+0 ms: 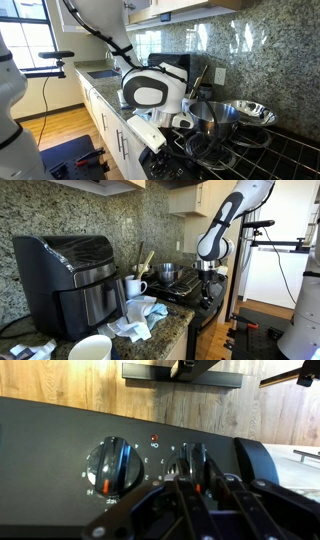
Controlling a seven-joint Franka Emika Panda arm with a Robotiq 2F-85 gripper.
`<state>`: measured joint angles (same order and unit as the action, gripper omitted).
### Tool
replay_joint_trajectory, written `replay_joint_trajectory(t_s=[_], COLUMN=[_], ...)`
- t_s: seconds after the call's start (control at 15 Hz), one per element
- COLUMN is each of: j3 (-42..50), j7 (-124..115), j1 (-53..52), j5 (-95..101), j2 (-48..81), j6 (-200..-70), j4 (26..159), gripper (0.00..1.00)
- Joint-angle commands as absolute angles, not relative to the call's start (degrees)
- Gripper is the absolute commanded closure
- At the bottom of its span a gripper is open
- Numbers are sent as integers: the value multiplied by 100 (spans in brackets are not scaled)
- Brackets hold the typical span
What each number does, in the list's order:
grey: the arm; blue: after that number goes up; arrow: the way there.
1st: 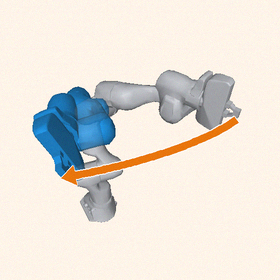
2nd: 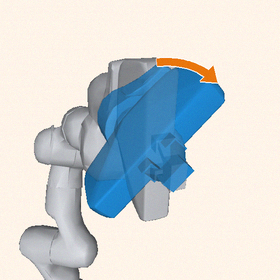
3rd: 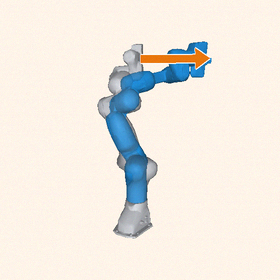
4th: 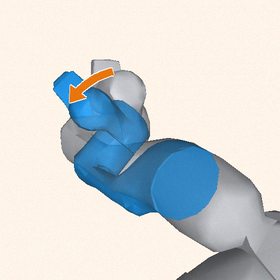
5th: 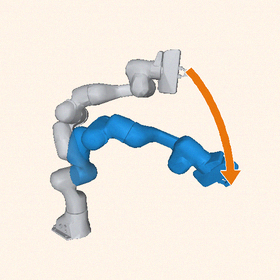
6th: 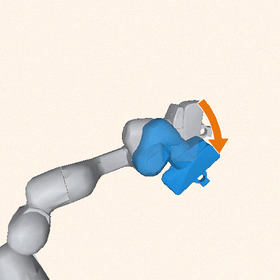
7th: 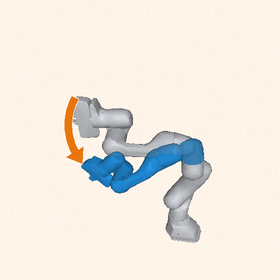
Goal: Turn the first knob on the left
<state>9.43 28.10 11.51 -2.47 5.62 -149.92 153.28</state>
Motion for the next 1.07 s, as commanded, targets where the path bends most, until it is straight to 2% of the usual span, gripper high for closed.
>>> replay_joint_trajectory(t_s=[0.0,1.0], j3=[758,519], j7=[2976,3089], j1=[1124,1004], j5=[-485,-937], j2=[698,1007], j6=[-15134,-15569], j4=[15390,15443], gripper=[92,93])
